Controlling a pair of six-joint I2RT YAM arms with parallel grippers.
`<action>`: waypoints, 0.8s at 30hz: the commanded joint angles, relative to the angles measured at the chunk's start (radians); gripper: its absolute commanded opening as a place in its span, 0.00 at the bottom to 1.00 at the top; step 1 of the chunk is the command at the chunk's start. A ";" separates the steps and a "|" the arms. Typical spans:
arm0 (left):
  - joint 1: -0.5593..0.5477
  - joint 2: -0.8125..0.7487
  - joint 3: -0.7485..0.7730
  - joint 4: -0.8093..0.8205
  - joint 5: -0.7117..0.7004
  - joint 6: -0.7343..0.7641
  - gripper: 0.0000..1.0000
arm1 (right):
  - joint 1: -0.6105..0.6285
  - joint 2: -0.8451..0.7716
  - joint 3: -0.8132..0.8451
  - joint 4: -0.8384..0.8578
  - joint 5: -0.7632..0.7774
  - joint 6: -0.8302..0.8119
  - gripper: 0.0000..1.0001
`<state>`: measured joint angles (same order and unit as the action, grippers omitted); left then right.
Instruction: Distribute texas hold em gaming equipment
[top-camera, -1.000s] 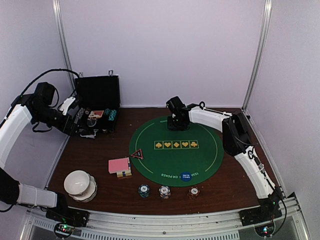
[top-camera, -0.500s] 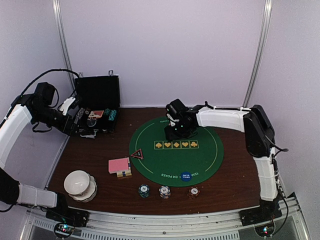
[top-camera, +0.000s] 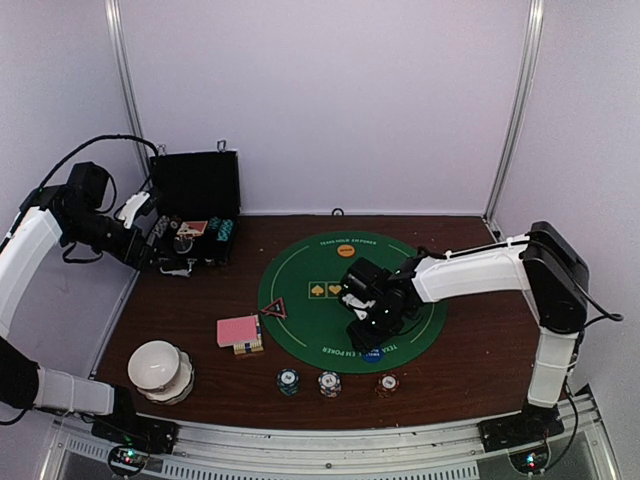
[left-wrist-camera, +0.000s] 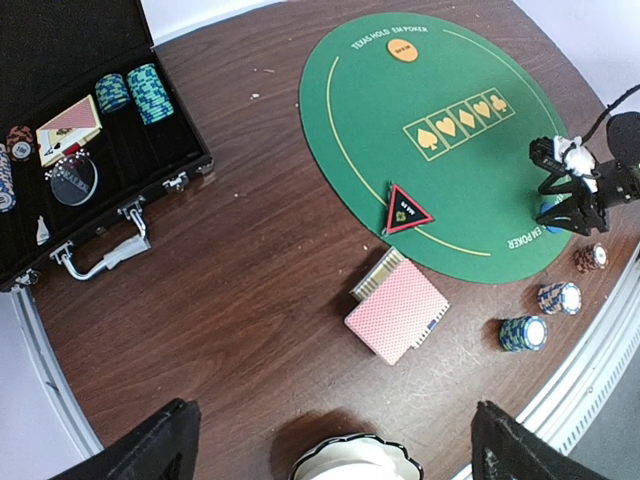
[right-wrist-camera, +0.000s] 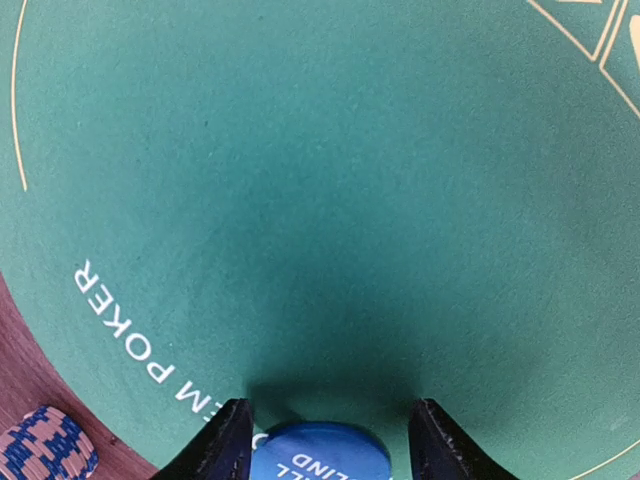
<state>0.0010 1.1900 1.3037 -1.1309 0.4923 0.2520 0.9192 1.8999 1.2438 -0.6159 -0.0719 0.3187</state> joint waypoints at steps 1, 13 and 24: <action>0.008 0.000 0.031 -0.004 0.019 -0.003 0.98 | 0.027 -0.051 -0.008 -0.014 -0.001 -0.015 0.56; 0.008 -0.003 0.033 -0.008 0.018 -0.002 0.97 | 0.047 -0.074 -0.087 -0.033 0.065 -0.006 0.53; 0.008 -0.003 0.031 -0.007 0.020 -0.002 0.98 | -0.010 -0.134 -0.149 -0.054 0.140 -0.017 0.50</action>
<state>0.0010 1.1900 1.3056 -1.1316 0.4946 0.2520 0.9386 1.8076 1.1202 -0.6346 0.0059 0.3130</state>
